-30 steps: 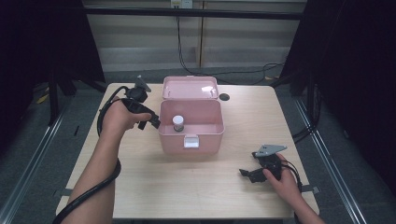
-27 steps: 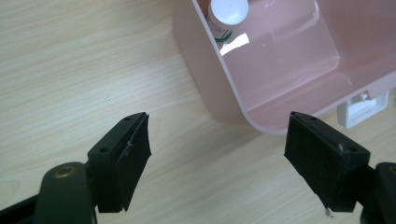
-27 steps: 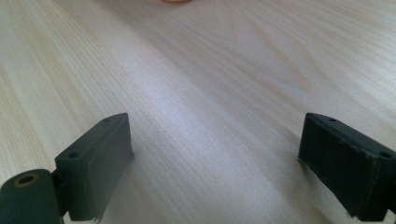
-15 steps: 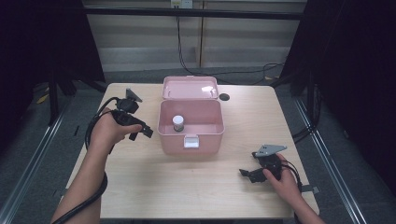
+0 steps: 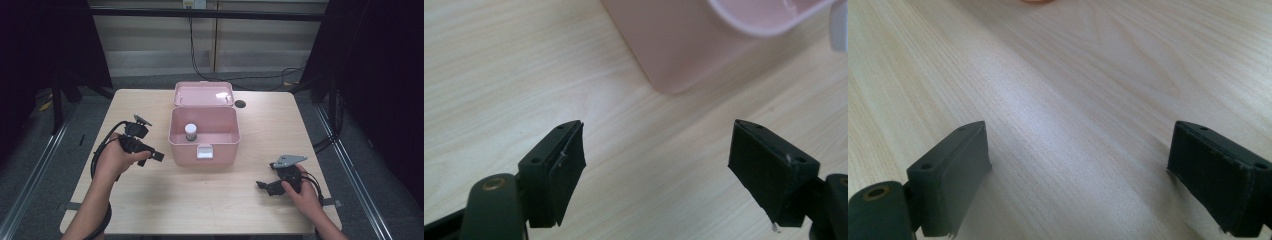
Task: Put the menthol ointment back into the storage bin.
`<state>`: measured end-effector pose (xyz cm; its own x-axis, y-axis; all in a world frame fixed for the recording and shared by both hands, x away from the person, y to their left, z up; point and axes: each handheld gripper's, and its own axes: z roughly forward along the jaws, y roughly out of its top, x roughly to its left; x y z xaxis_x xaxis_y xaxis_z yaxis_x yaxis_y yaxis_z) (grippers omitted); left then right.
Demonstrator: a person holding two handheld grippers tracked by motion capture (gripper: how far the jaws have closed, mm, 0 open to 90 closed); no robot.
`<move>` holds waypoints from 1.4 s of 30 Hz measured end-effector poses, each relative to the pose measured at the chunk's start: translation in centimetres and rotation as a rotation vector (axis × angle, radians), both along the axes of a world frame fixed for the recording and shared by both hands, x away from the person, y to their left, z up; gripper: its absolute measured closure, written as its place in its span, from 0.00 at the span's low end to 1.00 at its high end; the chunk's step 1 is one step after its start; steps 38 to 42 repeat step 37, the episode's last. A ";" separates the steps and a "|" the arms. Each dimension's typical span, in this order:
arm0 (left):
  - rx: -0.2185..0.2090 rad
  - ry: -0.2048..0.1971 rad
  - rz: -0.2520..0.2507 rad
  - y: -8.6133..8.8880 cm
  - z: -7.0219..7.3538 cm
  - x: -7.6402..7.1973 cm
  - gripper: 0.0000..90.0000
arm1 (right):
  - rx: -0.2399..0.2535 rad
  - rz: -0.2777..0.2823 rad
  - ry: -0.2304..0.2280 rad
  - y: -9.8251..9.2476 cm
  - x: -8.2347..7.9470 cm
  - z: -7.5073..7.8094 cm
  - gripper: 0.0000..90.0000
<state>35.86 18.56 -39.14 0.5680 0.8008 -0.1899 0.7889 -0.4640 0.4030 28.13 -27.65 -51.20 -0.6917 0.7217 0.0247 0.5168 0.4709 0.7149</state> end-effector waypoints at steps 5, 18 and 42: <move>-0.004 -0.007 -0.014 0.0 -1.4 -0.5 0.24 | 0.000 0.001 -0.001 0.0 0.0 0.0 0.10; -0.024 -0.073 -0.079 -0.7 -7.8 -2.4 0.24 | 0.000 0.000 0.000 0.0 0.0 0.0 0.10; -0.019 -0.286 -0.139 -0.8 -10.5 -4.1 0.16 | 0.000 -0.002 0.001 0.0 0.0 0.0 0.10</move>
